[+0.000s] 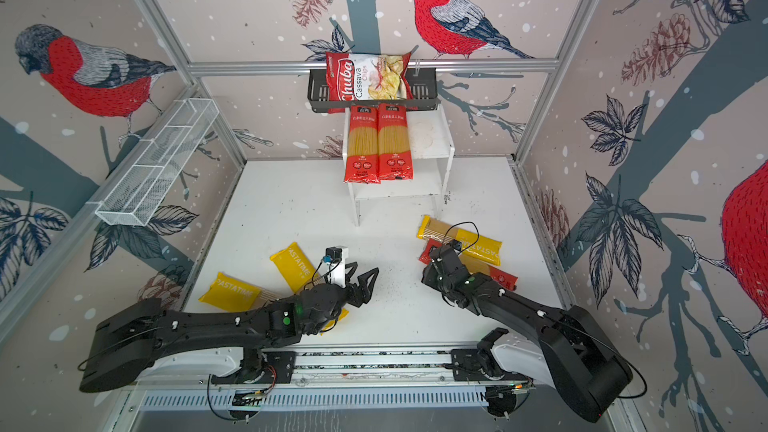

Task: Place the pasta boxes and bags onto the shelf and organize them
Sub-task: 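Push the red spaghetti bag with the right gripper toward the left gripper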

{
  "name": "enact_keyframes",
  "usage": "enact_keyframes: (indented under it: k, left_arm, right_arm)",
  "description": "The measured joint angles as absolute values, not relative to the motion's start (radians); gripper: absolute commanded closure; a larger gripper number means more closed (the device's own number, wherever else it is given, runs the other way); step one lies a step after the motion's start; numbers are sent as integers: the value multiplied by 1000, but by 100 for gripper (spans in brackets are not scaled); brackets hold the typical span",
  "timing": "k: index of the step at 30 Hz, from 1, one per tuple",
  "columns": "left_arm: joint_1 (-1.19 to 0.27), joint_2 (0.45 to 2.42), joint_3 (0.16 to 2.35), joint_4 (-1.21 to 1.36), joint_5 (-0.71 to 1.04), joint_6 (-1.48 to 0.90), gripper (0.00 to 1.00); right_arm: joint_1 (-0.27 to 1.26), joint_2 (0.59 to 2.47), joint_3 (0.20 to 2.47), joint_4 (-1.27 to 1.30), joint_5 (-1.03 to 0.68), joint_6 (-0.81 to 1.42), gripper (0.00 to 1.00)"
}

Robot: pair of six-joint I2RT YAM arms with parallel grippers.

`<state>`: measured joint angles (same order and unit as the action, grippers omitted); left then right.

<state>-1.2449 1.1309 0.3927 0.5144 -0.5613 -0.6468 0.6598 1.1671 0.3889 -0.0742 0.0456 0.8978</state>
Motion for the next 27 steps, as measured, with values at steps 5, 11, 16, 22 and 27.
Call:
enact_keyframes:
  k: [5,11,16,22,27]
  left_arm:
    - [-1241,1116,387,515,-561,-646,24]
    - [-1241,1142,393,515,-551,-638,24]
    - [-1240,1169,404,538,-541,-629,24]
    - [-1240,1172,405,542,-524,-629,23]
    - [-1233,1161,399,542,-522,-630,22]
  right_arm:
    - [670,1193,466,-60,13,916,44]
    - [523,1151,515,-159,65,842,38]
    - [376,1157,517,-247,141,783,36]
    - [355,1208,490,-211,178,743,38]
    - [474,1237,457,-88,197,778,38]
